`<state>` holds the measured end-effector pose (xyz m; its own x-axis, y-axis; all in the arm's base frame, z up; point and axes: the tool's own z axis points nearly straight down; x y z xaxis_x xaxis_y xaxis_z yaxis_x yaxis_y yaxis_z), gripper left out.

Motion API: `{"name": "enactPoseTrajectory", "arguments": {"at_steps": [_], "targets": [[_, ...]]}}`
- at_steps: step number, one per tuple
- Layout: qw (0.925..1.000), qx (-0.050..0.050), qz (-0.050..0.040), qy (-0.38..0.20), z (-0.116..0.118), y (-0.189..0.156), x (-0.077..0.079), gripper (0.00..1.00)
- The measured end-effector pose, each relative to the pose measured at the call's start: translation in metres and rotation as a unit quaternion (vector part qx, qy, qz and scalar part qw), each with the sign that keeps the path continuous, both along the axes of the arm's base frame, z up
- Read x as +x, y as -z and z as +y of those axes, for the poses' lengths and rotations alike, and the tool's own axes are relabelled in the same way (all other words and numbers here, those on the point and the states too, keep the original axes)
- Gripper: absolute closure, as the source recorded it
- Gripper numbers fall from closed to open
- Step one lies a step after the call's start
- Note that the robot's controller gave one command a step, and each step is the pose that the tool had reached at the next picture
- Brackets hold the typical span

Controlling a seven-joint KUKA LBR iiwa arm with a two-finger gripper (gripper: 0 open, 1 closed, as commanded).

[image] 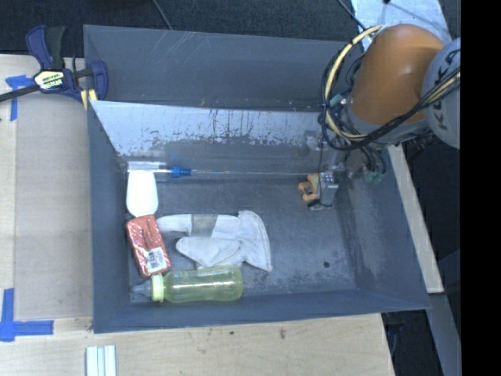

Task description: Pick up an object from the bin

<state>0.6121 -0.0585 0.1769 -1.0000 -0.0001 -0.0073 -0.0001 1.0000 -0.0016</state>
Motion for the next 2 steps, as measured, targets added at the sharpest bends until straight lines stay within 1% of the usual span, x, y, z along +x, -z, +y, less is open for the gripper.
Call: {"name": "enactPoseTrajectory", "arguments": {"at_steps": [1, 2], "targets": [[1.0000, 0.003, 0.0090, -0.001, 0.009, 0.002, -0.003, 0.00], [1.0000, 0.000, -0.0025, -0.007, -0.004, -0.023, 0.006, 0.00]]}}
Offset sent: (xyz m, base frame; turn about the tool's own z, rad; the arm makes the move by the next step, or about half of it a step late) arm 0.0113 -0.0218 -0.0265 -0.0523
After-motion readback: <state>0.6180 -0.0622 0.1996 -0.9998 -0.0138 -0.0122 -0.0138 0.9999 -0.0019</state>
